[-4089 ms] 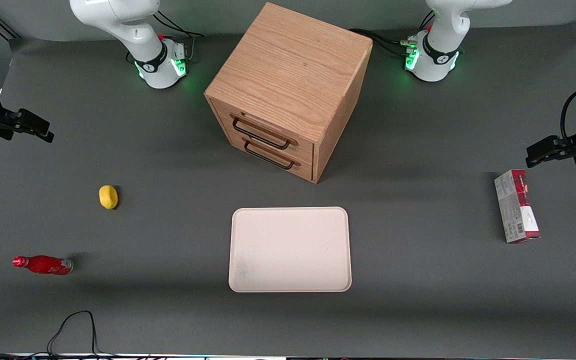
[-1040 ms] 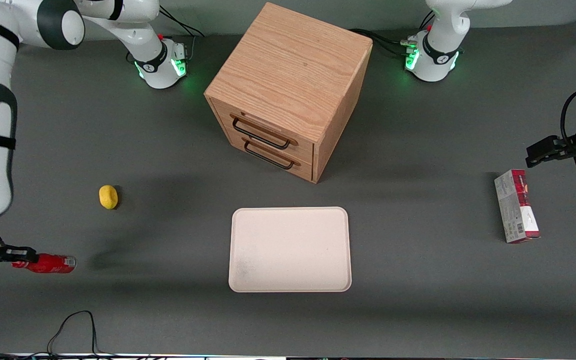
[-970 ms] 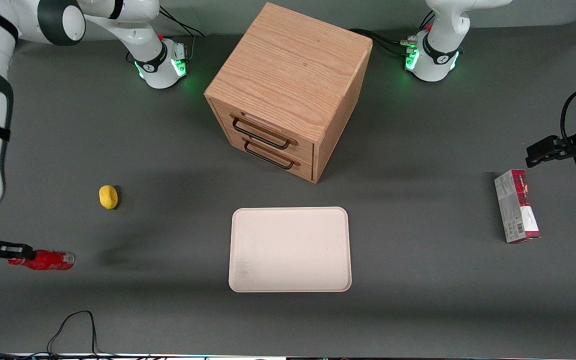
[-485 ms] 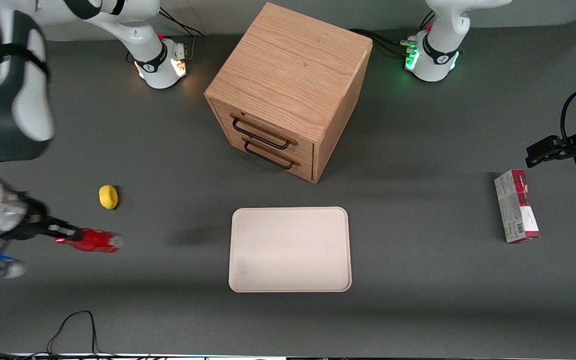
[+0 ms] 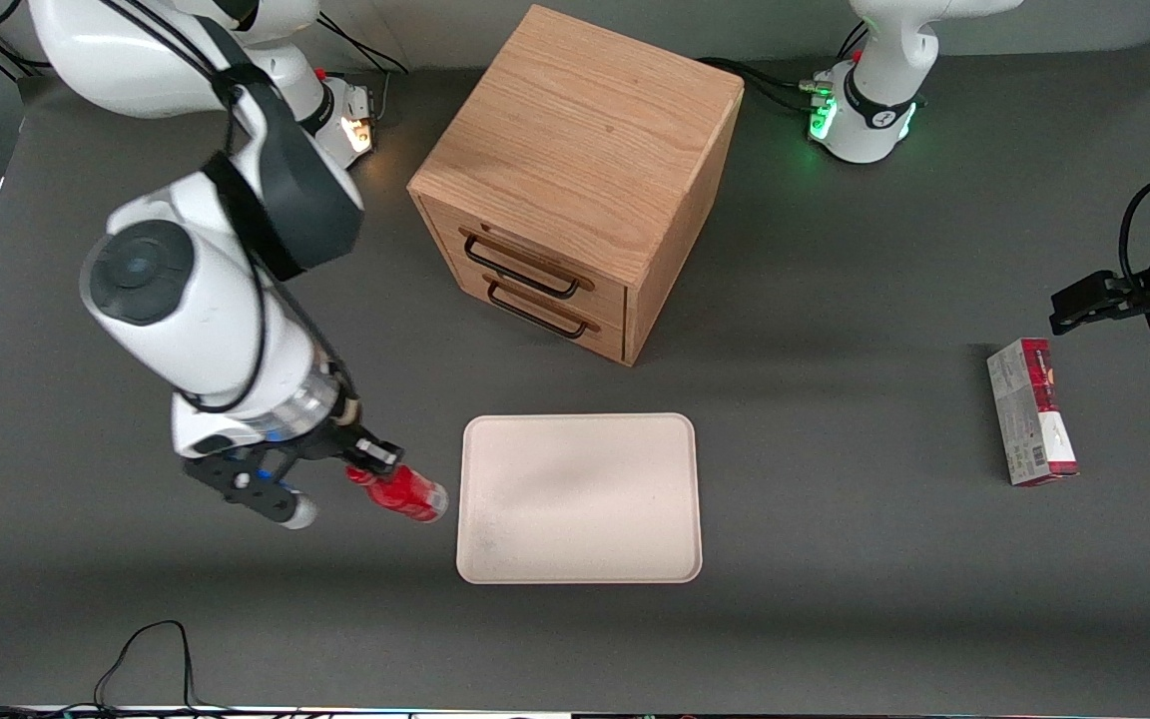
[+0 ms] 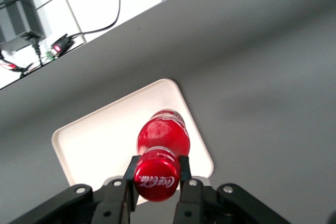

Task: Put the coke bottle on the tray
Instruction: 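Lift the bottle and carry it with the right gripper onto the tray, then lower the bottle upright onto the tray and open the right gripper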

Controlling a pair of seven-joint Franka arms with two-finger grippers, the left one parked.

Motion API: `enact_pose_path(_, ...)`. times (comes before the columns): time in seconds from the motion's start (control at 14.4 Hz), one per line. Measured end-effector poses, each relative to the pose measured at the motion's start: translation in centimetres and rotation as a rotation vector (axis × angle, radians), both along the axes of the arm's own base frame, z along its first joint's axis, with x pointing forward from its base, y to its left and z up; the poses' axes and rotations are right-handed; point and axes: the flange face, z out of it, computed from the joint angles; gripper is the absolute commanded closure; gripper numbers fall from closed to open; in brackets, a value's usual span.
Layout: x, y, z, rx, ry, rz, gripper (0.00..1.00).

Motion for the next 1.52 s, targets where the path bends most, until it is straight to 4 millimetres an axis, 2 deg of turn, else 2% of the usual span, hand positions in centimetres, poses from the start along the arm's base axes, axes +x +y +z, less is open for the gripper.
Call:
enact_pose_path(0.21,0.7,3.2,-6.5,-0.01,-0.007,0.031,1.0)
enact_pose_path(0.35,1.5,3.9,-11.6,-0.046,-0.009,0.052,1.0)
enact_pose_path(0.42,1.9,3.9,-13.6,-0.056,-0.012,0.056,1.0)
enact_pose_path(0.55,2.4,3.9,-15.8,-0.051,-0.018,0.057,1.0)
enact_pose_path(0.83,2.5,4.0,-17.9,-0.05,-0.018,0.074,1.0)
enact_pose_path(0.9,2.4,3.9,-18.2,-0.055,-0.013,0.075,0.31)
enact_pose_path(0.97,2.4,3.8,-18.5,-0.058,-0.01,0.075,0.0)
enact_pose_path(1.32,2.6,3.8,-18.2,-0.056,-0.029,0.08,0.0)
enact_pose_path(1.52,2.5,3.2,-15.8,-0.081,-0.03,0.131,0.0)
